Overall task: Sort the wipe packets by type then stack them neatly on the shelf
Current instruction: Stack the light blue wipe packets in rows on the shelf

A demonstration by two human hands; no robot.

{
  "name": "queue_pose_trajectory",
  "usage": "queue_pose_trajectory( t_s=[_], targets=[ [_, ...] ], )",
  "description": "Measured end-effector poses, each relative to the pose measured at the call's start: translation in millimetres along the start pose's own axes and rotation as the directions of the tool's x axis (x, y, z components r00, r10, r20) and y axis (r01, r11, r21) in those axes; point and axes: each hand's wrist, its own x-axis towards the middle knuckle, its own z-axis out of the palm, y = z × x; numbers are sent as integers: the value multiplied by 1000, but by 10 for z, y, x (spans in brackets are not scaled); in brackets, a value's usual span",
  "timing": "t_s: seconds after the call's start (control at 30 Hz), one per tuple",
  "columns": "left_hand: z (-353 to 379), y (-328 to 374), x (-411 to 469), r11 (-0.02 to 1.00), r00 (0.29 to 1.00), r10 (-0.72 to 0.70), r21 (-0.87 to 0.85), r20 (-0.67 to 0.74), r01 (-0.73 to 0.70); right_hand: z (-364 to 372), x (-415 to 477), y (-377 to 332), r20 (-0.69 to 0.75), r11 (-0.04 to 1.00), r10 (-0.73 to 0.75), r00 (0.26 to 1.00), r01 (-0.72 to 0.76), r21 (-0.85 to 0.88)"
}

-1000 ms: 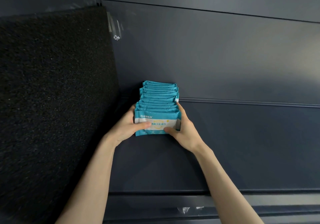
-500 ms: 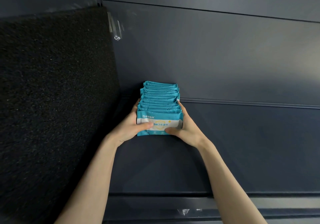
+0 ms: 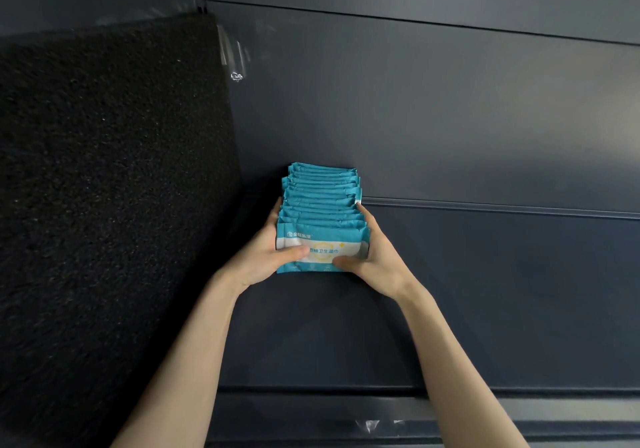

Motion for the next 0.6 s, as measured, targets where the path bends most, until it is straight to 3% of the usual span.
queue_pose_trajectory(
  t_s=[0.13,0.33,0.6],
  targets=[
    [37,13,40,1000,1000,-7,4,23,7,-100,-13,-48,-11,999,4,1000,-3,40],
    [16,-1,55,1000,1000,-16,-13,10,16,-148,109,-122,152,995,54,987,-66,71],
    [-19,-35,22,1000,1000,-8,-25,-22,8,-57,107,-85,154,998,28,988,-36,53]
  ],
)
